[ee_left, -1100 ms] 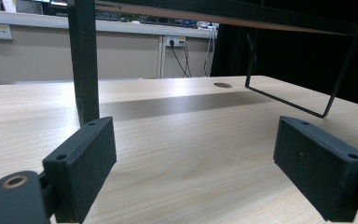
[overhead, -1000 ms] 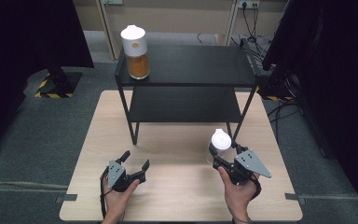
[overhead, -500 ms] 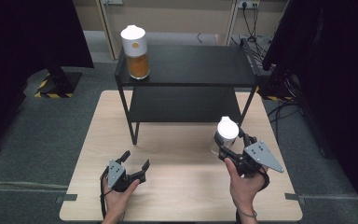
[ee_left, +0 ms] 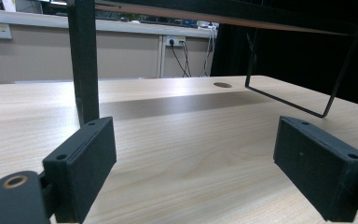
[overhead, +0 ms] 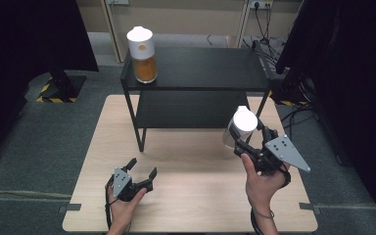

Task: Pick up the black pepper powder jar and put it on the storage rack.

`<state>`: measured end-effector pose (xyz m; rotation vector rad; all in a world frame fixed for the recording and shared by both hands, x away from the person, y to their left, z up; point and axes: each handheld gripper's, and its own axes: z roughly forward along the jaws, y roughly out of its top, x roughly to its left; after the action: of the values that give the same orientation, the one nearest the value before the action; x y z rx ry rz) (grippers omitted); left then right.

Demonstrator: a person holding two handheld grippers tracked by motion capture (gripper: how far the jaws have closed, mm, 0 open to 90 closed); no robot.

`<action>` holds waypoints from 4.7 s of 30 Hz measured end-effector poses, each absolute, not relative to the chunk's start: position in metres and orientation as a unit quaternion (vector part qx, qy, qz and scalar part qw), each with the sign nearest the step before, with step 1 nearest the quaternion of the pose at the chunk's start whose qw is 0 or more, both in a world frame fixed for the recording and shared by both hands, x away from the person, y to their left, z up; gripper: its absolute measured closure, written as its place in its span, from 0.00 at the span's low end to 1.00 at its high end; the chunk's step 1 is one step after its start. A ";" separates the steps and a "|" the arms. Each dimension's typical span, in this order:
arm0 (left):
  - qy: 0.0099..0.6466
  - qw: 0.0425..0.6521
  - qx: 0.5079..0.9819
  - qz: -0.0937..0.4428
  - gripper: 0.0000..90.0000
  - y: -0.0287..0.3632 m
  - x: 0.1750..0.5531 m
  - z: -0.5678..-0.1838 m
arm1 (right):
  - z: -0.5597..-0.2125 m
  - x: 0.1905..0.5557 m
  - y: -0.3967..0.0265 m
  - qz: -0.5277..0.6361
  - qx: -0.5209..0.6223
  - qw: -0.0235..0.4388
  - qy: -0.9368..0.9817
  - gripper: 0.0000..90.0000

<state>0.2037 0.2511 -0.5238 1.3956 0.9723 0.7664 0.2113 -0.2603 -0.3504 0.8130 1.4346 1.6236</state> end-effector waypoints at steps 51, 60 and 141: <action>0.419 0.596 0.601 0.329 0.14 0.251 0.204 -0.524 | -0.251 0.236 -0.251 0.675 0.281 0.441 0.520 0.35; 0.420 0.596 0.601 0.327 0.14 0.252 0.204 -0.523 | -0.238 0.244 -0.247 0.676 0.279 0.445 0.517 0.35; 0.420 0.597 0.603 0.322 0.14 0.253 0.205 -0.523 | -0.195 0.351 -0.237 0.623 0.377 0.448 0.518 0.34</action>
<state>0.2054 0.2534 -0.5227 1.3992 0.9753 0.7485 0.3509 -0.2366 -0.1955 0.9337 1.2815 1.5421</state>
